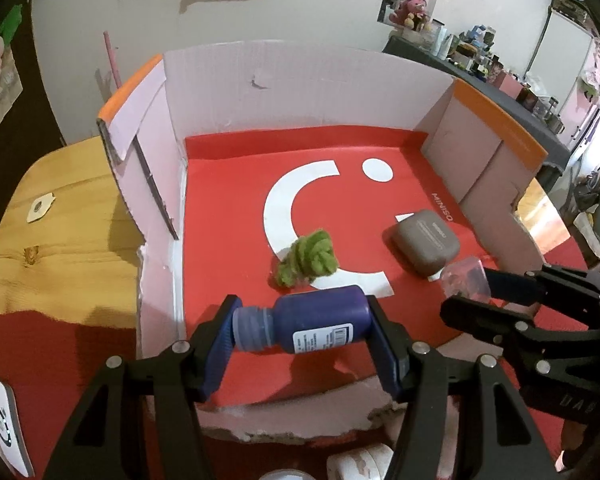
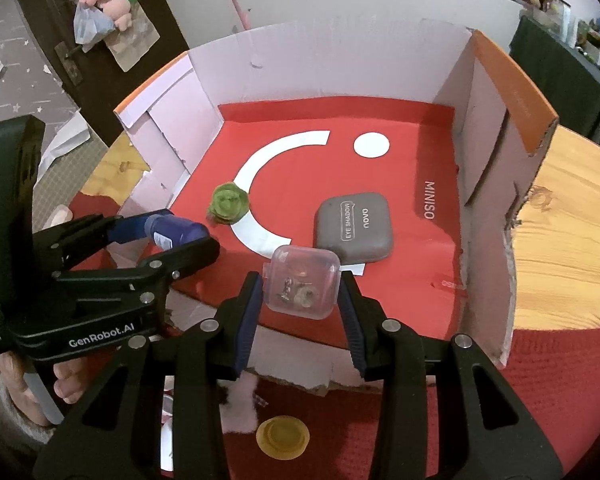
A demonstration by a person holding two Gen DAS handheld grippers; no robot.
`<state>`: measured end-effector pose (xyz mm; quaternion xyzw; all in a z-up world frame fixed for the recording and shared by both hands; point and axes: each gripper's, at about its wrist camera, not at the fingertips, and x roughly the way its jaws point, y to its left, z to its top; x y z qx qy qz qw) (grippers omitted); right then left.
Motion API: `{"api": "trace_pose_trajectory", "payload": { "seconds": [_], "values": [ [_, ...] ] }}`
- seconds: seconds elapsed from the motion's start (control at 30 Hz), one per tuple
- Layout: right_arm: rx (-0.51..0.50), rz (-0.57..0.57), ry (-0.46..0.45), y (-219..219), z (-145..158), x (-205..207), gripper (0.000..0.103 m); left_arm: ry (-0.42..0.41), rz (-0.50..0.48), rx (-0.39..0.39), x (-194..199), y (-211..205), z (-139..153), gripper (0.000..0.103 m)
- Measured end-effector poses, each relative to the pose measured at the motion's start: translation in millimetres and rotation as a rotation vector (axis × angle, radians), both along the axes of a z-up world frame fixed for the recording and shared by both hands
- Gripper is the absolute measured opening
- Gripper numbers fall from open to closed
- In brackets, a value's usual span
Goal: Organize objects
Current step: 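Carry the navy bottle and clear plastic box into the cardboard box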
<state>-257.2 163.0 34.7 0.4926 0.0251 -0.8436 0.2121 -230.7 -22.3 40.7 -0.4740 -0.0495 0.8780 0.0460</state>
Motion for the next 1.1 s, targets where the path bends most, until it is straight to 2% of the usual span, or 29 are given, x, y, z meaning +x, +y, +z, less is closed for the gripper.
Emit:
{"api": "trace_pose_trajectory", "payload": {
  "seconds": [0.37,0.53,0.67,1.1],
  "values": [
    [0.015,0.023,-0.036,-2,-12,-8,0.037,-0.009,-0.033,-0.024,-7,5,-2,0.063],
    [0.018,0.023,-0.044,0,-14,-11,0.037,-0.042,-0.052,-0.020,-13,9,-11,0.063],
    [0.017,0.027,-0.049,1,-15,-13,0.037,-0.037,-0.049,-0.046,-14,12,-13,0.063],
    [0.023,-0.004,-0.047,4,-12,-26,0.037,-0.035,-0.033,-0.046,-25,5,-14,0.063]
  ]
}}
